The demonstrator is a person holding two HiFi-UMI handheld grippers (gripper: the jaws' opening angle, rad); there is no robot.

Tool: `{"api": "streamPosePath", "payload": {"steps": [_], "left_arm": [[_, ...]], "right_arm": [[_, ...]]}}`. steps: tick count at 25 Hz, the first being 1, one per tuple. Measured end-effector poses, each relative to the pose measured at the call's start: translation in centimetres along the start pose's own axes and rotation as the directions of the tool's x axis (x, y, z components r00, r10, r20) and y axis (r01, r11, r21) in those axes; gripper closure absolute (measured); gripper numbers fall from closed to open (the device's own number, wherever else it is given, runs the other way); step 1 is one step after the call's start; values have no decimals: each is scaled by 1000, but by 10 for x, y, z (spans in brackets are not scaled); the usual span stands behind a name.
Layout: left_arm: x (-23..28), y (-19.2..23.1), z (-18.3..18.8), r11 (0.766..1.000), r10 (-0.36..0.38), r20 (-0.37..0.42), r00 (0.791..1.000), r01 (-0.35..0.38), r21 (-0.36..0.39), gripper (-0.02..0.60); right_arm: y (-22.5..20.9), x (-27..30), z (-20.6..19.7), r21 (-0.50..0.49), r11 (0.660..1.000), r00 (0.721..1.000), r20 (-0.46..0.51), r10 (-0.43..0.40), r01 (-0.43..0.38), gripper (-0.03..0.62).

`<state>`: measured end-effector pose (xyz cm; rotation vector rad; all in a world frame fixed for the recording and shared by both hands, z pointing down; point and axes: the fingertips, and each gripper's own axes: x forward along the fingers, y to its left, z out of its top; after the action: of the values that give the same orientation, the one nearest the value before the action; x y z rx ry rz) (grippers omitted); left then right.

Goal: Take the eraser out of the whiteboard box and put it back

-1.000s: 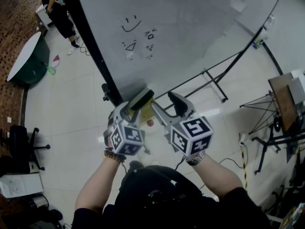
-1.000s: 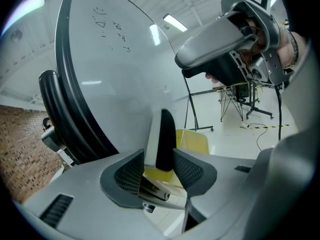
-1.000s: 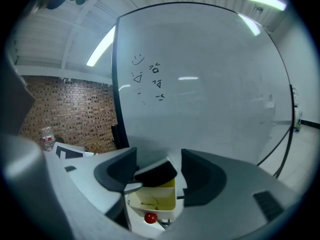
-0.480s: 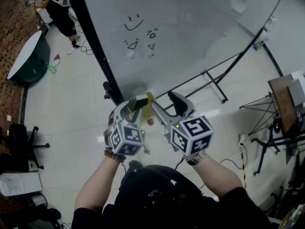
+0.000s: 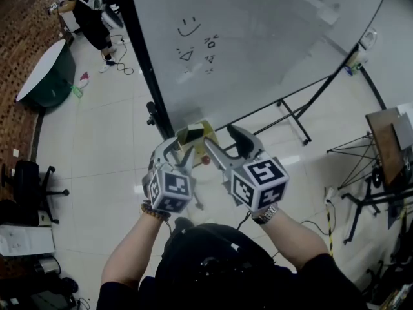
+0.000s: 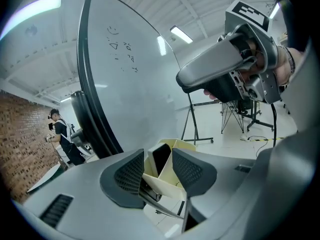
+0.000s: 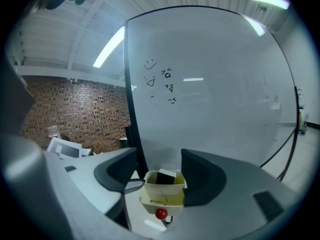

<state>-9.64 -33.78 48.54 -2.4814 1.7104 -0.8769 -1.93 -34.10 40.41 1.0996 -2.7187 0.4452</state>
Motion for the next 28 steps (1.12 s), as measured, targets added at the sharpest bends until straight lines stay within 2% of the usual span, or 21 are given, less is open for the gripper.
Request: {"api": "streamPosePath", "payload": {"steps": [10, 15, 28], "left_arm": [[-33, -7, 9, 996, 27, 52, 998, -23, -84, 431], [-49, -15, 19, 984, 24, 81, 996, -9, -176, 433], [-77, -22, 33, 963, 25, 142, 990, 15, -268, 487]], "right_arm": [[20, -24, 0, -23, 999, 999, 17, 44, -44, 284], [27, -37, 0, -32, 998, 998, 26, 56, -55, 289], [38, -59, 1, -47, 997, 997, 40, 67, -65, 301]]}}
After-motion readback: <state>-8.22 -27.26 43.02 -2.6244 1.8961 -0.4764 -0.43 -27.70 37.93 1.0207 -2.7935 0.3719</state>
